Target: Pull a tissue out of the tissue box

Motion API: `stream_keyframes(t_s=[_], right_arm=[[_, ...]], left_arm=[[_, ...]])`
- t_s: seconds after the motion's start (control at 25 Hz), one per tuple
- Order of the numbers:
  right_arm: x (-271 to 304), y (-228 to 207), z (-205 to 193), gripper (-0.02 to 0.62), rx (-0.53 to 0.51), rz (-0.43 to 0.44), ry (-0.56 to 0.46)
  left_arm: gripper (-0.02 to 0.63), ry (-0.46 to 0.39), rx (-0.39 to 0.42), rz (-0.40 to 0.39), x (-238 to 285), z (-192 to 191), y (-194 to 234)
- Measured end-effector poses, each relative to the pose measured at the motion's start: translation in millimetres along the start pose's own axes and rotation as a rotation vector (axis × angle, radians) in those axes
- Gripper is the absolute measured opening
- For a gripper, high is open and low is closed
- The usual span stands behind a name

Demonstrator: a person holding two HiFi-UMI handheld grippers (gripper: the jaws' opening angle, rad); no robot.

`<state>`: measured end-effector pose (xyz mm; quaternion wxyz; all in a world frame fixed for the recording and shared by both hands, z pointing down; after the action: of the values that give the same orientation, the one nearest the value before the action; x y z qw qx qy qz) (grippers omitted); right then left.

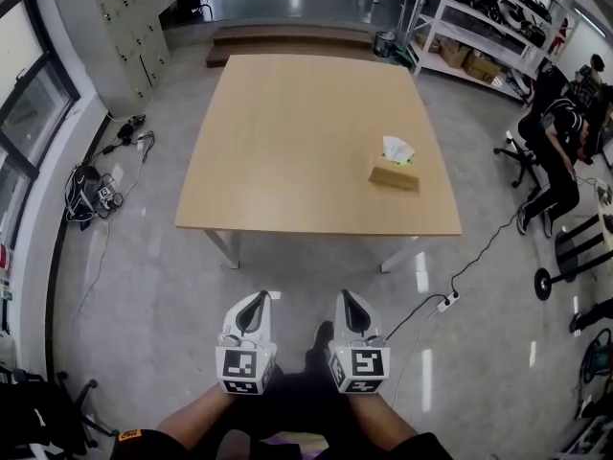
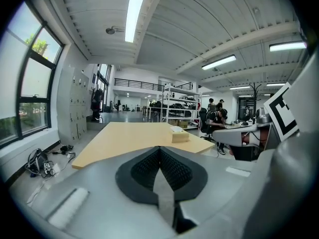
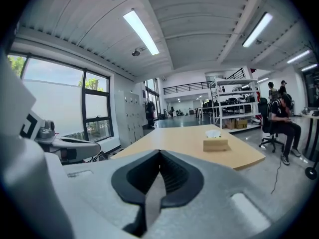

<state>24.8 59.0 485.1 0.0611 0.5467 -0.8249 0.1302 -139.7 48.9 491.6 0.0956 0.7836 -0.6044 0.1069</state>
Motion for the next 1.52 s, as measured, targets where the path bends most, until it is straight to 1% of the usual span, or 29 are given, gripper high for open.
stream_keyframes(t_s=[0.2,0.4,0.56,0.76,0.96,1.12,1.28,1.52], right_arm=[[21.9,-47.9,11.8,-0.008,0.031,-0.011,0.000],[46.6,-92.1,22.0,-0.009,0.029,0.018,0.002],[57.0,-124.9,33.3,-0.009,0.020,0.013,0.008],[63.0,-158.2,38.8,-0.008,0.006,0.003,0.016],[72.3,-165.0,39.9,-0.009,0.001,-0.001,0.036],[84.2,-170.9,37.9,-0.008,0.001,-0.029,0.060],[96.6,-176.5,44.2,-0.008,-0.002,-0.084,0.064],[119.6,-188.2,60.0,-0.008,-0.005,-0.177,0.056]], left_arm=[[0.018,0.026,0.032,-0.027,49.3,15.9,-28.2],[0.018,0.032,0.054,-0.012,94.8,29.2,-53.5],[0.018,0.035,0.061,-0.015,121.7,39.3,-73.5],[0.018,0.011,0.064,-0.021,145.0,51.4,-96.2],[0.018,0.006,0.056,-0.017,160.2,57.4,-95.5],[0.018,0.008,0.054,-0.041,176.7,58.3,-91.4],[0.018,0.013,0.059,-0.089,202.7,61.6,-86.9],[0.018,-0.021,0.067,-0.184,240.9,83.7,-85.9]])
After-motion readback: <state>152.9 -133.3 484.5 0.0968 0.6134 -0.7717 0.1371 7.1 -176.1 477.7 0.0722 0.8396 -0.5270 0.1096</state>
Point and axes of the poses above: the fingertips, and each gripper's own axes: x forward along the fingers, y to its left, z out of its top, the point moved 2 cm from there along -x, backward along the fingers, and after that the axes turned 11 degrees about z, right-handed, at the moved point
